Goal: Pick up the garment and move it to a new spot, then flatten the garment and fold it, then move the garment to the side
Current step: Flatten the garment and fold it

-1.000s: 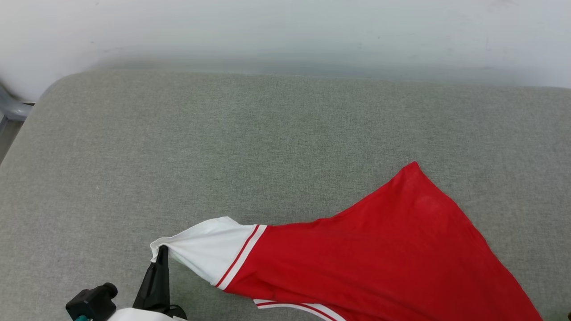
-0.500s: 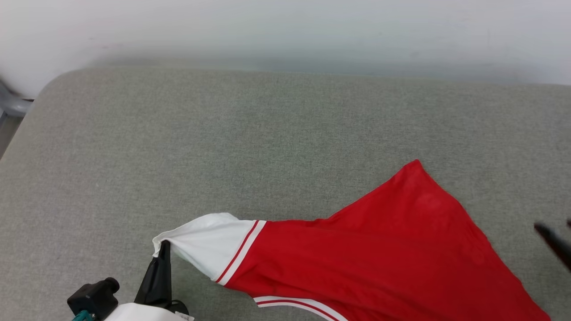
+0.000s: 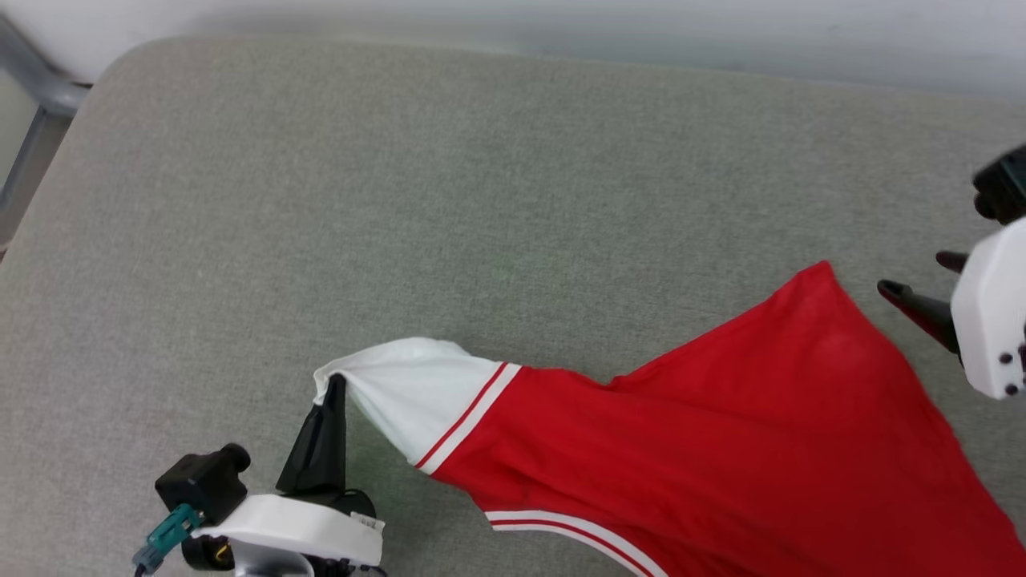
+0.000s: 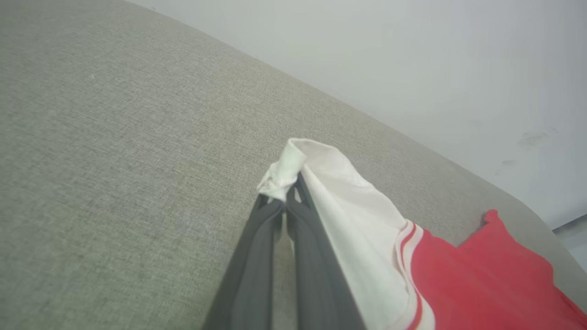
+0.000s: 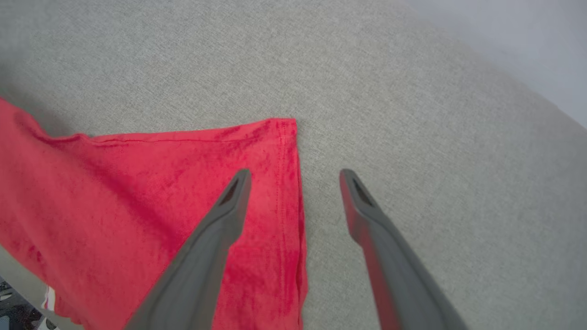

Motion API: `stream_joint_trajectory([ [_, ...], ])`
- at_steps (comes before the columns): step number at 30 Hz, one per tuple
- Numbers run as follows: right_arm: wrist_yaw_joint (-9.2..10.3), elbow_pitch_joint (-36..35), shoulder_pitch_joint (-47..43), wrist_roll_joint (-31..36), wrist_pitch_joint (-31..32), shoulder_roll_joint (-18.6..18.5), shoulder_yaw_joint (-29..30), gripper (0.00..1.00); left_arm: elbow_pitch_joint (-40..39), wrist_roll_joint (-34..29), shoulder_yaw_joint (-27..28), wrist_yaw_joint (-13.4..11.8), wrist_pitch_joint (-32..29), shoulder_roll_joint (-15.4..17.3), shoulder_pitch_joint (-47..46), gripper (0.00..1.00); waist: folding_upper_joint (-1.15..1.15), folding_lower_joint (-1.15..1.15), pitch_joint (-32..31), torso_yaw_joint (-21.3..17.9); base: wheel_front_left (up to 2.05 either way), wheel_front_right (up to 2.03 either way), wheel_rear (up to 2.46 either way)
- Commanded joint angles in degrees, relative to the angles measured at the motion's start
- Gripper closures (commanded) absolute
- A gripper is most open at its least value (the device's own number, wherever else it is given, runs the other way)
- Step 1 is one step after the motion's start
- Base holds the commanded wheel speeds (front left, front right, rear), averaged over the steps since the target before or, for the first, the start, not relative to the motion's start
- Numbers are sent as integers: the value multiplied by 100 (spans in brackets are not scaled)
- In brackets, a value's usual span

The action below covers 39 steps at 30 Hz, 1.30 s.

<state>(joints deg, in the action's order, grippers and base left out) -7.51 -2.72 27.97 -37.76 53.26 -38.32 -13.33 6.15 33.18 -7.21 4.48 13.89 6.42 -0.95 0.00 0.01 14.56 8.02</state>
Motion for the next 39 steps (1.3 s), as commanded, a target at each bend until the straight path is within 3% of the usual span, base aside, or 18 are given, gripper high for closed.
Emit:
stream_joint_trajectory([
  [1, 5, 180, 358, 58, 156, -7, -228, 0, 1, -30, -43, 30, 40, -37, -147, 100, 0, -1, 227, 186, 0, 0, 0],
  [5, 5, 714, 907, 195, 419, 38, -795, 0, 3, -57, -112, 63, 66, -84, -318, 100, 0, -1, 455, 322, 0, 0, 0],
  [11, 5, 1537, 1450, 399, 335, 12, -1564, 0, 31, -82, -239, 98, 95, -150, -506, 100, 0, -1, 757, 485, 0, 0, 0],
  [22, 6, 2593, 1438, 83, -26, -71, -2662, 0, 137, -99, -276, 153, 128, -236, -648, 100, 0, -1, 954, 554, 0, 0, 0],
  [23, 6, 2637, 1466, 69, -126, -81, -2708, 56, 146, -104, -268, 155, 130, -239, -644, 100, 0, -1, 947, 541, 0, 0, 0],
  [24, 8, 2682, 1516, 41, -210, -84, -2747, 100, 157, -106, -256, 155, 132, -239, -633, 100, 0, -1, 927, 522, 0, 0, 0],
  [32, 7, 2760, 1945, -259, -1205, -30, -2847, 100, 222, -148, -201, 152, 139, -176, -474, 100, 0, -1, 457, 336, 0, 0, 0],
  [39, 6, 2816, 1781, -528, -2342, 31, -2700, 100, -44, -182, -118, 25, 6, 33, -186, 100, 0, -1, -198, 57, 0, 0, 0],
])
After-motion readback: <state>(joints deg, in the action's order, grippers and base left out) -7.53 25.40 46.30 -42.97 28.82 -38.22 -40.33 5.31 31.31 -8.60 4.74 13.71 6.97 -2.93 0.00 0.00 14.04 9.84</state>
